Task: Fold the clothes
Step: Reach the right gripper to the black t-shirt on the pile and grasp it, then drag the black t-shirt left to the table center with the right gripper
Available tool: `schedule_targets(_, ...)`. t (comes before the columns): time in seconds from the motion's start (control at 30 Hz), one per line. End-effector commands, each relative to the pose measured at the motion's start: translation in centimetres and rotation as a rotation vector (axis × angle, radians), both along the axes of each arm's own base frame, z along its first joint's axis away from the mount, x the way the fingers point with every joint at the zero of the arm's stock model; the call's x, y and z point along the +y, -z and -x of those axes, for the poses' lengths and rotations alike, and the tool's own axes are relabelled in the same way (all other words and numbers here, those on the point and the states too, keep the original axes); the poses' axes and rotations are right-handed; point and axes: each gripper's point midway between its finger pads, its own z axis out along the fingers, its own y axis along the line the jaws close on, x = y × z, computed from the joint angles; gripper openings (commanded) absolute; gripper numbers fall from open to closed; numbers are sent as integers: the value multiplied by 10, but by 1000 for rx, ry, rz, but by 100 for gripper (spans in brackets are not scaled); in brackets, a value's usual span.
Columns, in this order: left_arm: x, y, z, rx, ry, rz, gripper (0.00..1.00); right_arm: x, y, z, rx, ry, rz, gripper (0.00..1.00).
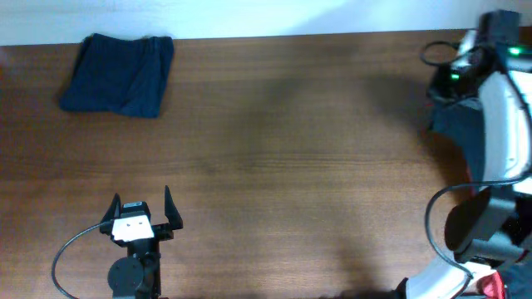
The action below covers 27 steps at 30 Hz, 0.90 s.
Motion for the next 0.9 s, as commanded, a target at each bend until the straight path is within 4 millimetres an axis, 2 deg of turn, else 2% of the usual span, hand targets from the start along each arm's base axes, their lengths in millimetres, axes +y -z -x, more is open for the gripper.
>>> schedule_targets(0.0,-1,1,0,4,8,-19,99,82,-16,-9,-41,-194,-37,4)
schedule_targets(0.03,-1,1,0,4,8,-19,99,96,-16,-10,-44,-226,-38,4)
schedule_targets(0.07,-1,1,0,4,8,-19,99,136,-17,-11,-51,-280,-54,4)
schedule_targets(0.1,-1,1,0,4,8,-19,99,150,-17,-11,-54,-303,-57,4)
schedule_targets(0.2,-1,1,0,4,8,-19,99,219,-13,-12,-76,-425,-74,4)
schedule_targets(0.23,-1,1,0,4,8,-19,99,259,-7,-12,-92,-502,-82,4)
schedule_targets(0.3,-1,1,0,4,8,-19,99,321,10,-9,-110,-625,-88,4)
schedule_targets(0.33,-1,1,0,4,8,-19,99,339,16,-7,-117,-660,-90,4)
schedule_targets(0.4,-1,1,0,4,8,-19,99,399,41,2,-132,-775,-99,4)
schedule_targets(0.47,-1,1,0,4,8,-19,99,442,64,15,-134,-861,-103,4)
schedule_targets(0.5,-1,1,0,4,8,-19,99,455,72,21,-130,-886,-104,4)
schedule_targets(0.53,-1,1,0,4,8,-19,99,477,87,34,-118,-933,-105,4)
schedule_targets(0.63,-1,1,0,4,8,-19,99,510,102,60,-116,-1059,-82,4)
schedule_targets(0.73,-1,1,0,4,8,-19,99,532,102,80,-140,-1153,-70,4)
schedule_targets(0.87,-1,1,0,4,8,-19,99,548,97,89,-178,-1185,-84,4)
